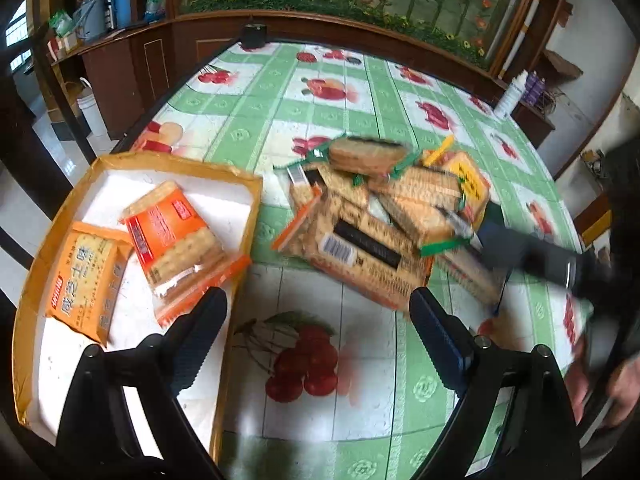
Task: Organize snacks
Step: 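Grasp the white-and-blue biscuit pack with the right gripper while the left grasps a brown cracker pack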
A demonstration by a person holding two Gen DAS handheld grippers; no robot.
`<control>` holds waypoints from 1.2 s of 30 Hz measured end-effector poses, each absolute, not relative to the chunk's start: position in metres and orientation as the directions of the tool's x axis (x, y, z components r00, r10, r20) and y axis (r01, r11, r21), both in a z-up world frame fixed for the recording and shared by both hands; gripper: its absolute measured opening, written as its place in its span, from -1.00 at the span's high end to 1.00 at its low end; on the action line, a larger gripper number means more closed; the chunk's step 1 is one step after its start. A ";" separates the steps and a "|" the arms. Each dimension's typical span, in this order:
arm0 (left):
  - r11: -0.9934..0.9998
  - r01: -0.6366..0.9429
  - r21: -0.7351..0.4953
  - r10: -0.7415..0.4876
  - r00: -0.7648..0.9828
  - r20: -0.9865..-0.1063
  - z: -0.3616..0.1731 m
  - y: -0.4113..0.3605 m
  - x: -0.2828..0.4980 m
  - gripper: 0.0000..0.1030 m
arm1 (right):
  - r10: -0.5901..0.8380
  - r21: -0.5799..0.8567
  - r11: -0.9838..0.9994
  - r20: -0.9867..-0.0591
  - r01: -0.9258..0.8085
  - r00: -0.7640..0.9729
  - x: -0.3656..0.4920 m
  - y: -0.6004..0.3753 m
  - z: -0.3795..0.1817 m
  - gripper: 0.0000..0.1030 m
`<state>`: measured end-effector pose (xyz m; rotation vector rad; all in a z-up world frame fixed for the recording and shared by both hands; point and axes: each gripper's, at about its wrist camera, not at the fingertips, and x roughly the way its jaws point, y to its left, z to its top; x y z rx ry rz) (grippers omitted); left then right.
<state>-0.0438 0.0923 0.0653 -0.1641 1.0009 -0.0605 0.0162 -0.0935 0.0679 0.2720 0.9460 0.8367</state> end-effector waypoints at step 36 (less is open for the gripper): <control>0.989 -0.052 -0.141 -0.090 0.549 -0.831 0.062 0.083 -0.053 -0.80 | 0.796 0.726 0.598 -0.588 -0.341 0.143 0.030 -0.113 0.042 -0.61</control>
